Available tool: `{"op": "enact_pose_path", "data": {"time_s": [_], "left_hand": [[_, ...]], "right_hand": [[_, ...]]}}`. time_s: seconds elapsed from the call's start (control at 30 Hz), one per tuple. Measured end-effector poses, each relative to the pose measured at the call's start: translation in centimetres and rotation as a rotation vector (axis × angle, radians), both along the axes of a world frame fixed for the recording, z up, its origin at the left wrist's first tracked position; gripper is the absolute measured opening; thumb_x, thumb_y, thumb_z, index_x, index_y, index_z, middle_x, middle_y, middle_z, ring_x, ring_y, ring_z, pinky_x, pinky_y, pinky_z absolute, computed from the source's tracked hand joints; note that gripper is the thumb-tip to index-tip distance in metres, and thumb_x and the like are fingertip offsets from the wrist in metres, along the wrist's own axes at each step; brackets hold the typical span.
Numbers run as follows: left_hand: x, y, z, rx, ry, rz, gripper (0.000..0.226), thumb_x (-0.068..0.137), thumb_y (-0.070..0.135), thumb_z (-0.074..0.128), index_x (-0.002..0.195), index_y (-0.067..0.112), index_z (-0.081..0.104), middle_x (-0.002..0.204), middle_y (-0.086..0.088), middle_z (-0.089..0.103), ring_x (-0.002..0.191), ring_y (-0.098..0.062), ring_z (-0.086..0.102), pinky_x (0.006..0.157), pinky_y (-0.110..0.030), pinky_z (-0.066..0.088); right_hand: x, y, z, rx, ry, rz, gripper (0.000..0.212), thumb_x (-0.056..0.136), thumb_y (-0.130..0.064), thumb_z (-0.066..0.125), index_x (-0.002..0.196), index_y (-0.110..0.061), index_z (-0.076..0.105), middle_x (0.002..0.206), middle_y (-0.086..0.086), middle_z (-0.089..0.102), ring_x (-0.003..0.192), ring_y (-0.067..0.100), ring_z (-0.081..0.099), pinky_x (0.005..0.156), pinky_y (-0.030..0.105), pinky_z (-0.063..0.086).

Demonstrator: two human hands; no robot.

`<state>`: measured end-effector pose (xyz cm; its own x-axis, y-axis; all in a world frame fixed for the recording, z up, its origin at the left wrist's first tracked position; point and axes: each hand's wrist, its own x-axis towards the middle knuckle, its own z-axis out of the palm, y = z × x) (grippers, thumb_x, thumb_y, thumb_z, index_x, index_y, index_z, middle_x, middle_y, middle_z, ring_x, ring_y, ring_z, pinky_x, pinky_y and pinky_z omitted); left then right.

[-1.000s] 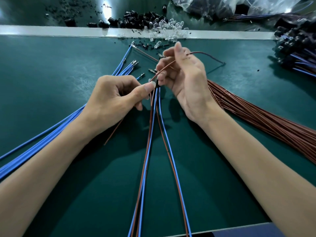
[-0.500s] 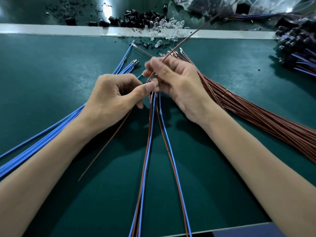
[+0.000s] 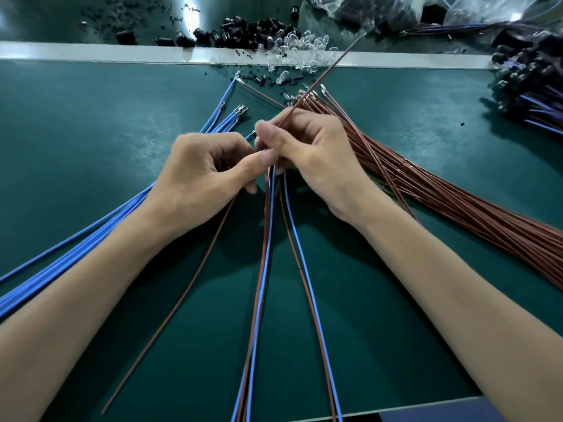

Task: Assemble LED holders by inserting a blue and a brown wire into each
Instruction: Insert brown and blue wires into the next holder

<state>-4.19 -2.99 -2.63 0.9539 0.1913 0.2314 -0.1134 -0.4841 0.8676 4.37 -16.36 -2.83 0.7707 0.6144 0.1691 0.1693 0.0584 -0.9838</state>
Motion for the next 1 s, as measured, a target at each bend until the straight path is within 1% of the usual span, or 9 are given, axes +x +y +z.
{"op": "enact_pose_path", "data": {"time_s": [0.13, 0.2, 0.3, 0.43, 0.53, 0.63, 0.77, 0.83, 1.0], "left_hand": [[0.0, -0.1, 0.1, -0.022, -0.014, 0.008, 0.028, 0.081, 0.046, 0.06, 0.069, 0.021, 0.065, 0.062, 0.001, 0.066, 0.056, -0.033, 0.054, 0.056, -0.042, 0.04], [0.0, -0.1, 0.1, -0.032, -0.017, 0.015, 0.029, 0.082, 0.043, 0.06, 0.068, 0.017, 0.064, 0.06, 0.002, 0.065, 0.053, -0.025, 0.054, 0.057, -0.041, 0.042], [0.1, 0.0, 0.0, -0.029, -0.019, 0.021, 0.031, 0.082, 0.041, 0.06, 0.068, 0.013, 0.064, 0.057, 0.008, 0.064, 0.052, -0.013, 0.054, 0.058, -0.036, 0.043], [0.1, 0.0, 0.0, -0.027, -0.032, 0.021, 0.034, 0.083, 0.04, 0.061, 0.07, 0.008, 0.065, 0.06, 0.003, 0.065, 0.055, -0.029, 0.056, 0.058, -0.039, 0.044], [0.1, 0.0, 0.1, -0.013, -0.037, 0.014, 0.032, 0.082, 0.041, 0.06, 0.07, 0.012, 0.064, 0.064, 0.002, 0.066, 0.056, -0.028, 0.057, 0.059, -0.039, 0.044], [0.1, 0.0, 0.1, 0.001, -0.045, 0.008, 0.032, 0.082, 0.045, 0.06, 0.07, 0.016, 0.063, 0.066, 0.002, 0.066, 0.057, -0.029, 0.056, 0.059, -0.041, 0.043], [0.1, 0.1, -0.1, 0.002, -0.049, 0.01, 0.031, 0.083, 0.043, 0.06, 0.07, 0.015, 0.063, 0.065, 0.002, 0.066, 0.054, -0.021, 0.057, 0.06, -0.04, 0.046], [0.1, 0.1, -0.2, 0.0, -0.049, 0.011, 0.032, 0.084, 0.042, 0.061, 0.071, 0.013, 0.064, 0.065, 0.001, 0.065, 0.056, -0.026, 0.058, 0.06, -0.043, 0.048], [0.1, 0.1, -0.2, 0.008, -0.058, 0.011, 0.031, 0.084, 0.043, 0.06, 0.072, 0.015, 0.065, 0.066, -0.001, 0.065, 0.059, -0.03, 0.057, 0.06, -0.044, 0.045]], "right_hand": [[0.2, 0.0, 0.5, 0.166, 0.211, 0.03, 0.01, 0.094, -0.014, 0.055, 0.089, -0.008, 0.06, 0.075, 0.001, 0.063, 0.06, 0.008, 0.058, 0.058, 0.02, 0.051], [0.5, -0.1, 0.8, 0.262, 0.317, -0.005, 0.014, 0.098, -0.014, 0.048, 0.09, -0.007, 0.056, 0.074, 0.003, 0.063, 0.057, 0.009, 0.058, 0.057, 0.02, 0.051], [0.8, -0.2, 1.0, 0.297, 0.364, -0.082, 0.021, 0.1, -0.014, 0.045, 0.082, -0.007, 0.054, 0.071, 0.003, 0.062, 0.055, 0.009, 0.057, 0.054, 0.02, 0.049], [0.9, -0.5, 0.7, 0.171, 0.2, -0.111, 0.02, 0.097, -0.013, 0.053, 0.078, -0.008, 0.057, 0.068, -0.005, 0.063, 0.056, 0.006, 0.055, 0.055, 0.019, 0.046], [0.3, -0.4, 0.5, 0.038, 0.043, -0.061, 0.016, 0.093, -0.013, 0.06, 0.077, -0.012, 0.062, 0.062, -0.012, 0.064, 0.057, 0.002, 0.056, 0.057, 0.017, 0.045], [-0.1, -0.2, 0.5, 0.016, 0.02, -0.036, 0.016, 0.091, -0.014, 0.063, 0.075, -0.015, 0.064, 0.066, -0.011, 0.064, 0.058, 0.001, 0.058, 0.057, 0.016, 0.046], [0.1, -0.3, 0.7, 0.071, 0.09, -0.038, 0.02, 0.096, -0.018, 0.054, 0.078, -0.013, 0.062, 0.074, -0.006, 0.065, 0.061, 0.007, 0.056, 0.058, 0.022, 0.045], [0.2, -0.4, 0.7, 0.083, 0.093, -0.058, 0.023, 0.097, -0.016, 0.051, 0.077, -0.012, 0.061, 0.071, -0.008, 0.064, 0.059, 0.007, 0.056, 0.057, 0.021, 0.045], [-0.1, -0.2, 0.4, -0.025, -0.063, -0.02, 0.021, 0.092, -0.012, 0.06, 0.072, -0.013, 0.065, 0.062, -0.012, 0.062, 0.058, 0.0, 0.056, 0.058, 0.013, 0.043]]}}
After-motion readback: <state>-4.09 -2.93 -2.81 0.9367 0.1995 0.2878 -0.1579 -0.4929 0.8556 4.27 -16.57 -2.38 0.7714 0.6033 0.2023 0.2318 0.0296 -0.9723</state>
